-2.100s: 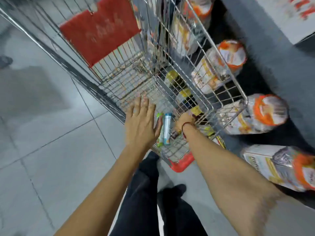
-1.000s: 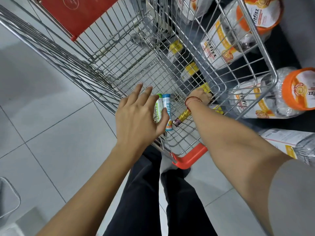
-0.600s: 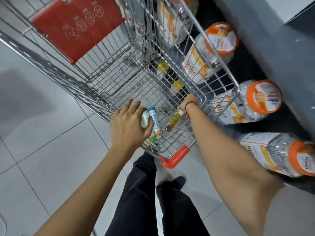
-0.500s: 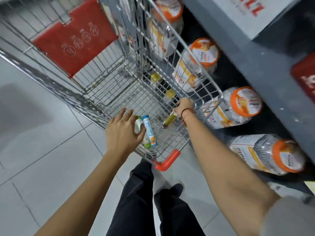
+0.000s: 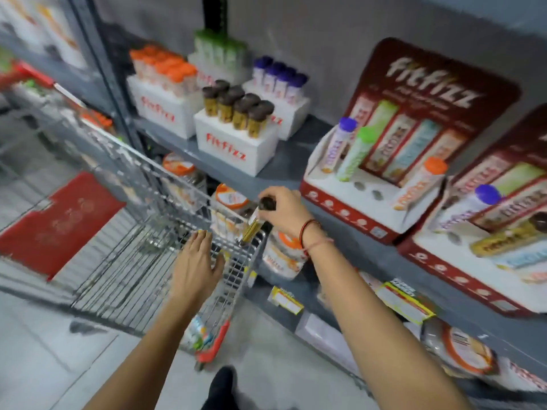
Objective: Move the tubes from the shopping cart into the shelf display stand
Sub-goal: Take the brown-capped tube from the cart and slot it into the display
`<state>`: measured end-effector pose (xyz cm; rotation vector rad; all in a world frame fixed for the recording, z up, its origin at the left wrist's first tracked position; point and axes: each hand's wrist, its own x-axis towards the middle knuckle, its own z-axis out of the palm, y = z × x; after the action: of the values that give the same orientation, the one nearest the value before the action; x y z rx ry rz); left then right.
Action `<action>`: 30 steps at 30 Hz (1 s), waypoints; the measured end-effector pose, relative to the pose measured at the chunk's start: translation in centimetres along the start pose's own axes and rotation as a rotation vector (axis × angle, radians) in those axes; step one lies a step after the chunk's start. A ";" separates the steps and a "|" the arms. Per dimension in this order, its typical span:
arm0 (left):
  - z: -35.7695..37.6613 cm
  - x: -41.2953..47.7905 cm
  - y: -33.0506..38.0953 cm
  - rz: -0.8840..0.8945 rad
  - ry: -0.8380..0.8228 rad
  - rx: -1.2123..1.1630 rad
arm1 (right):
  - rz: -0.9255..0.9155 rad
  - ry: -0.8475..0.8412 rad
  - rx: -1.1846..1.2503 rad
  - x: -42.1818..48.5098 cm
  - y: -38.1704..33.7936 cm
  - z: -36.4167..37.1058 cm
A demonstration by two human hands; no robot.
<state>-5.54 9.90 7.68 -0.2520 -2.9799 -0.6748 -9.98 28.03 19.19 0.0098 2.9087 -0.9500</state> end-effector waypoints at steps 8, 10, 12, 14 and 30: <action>1.0 4.0 11.0 0.337 0.035 -0.123 | 0.024 0.248 -0.006 -8.6 2.1 -11.0; 1.6 4.1 13.8 0.418 0.003 -0.120 | 0.058 0.298 -0.023 -10.3 3.1 -13.3; 2.3 3.9 16.5 0.521 -0.017 -0.117 | 0.100 0.343 -0.047 -11.8 4.2 -15.2; 3.0 3.6 18.8 0.612 -0.034 -0.145 | 0.147 0.392 -0.042 -13.2 5.4 -17.0; 6.0 3.8 18.3 0.749 -0.105 -0.066 | 0.162 0.638 -0.028 -13.6 8.1 -21.0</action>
<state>-6.33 29.30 10.39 -1.3407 -2.6188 -0.6571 2.22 47.23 32.34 0.6507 3.4038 -1.0261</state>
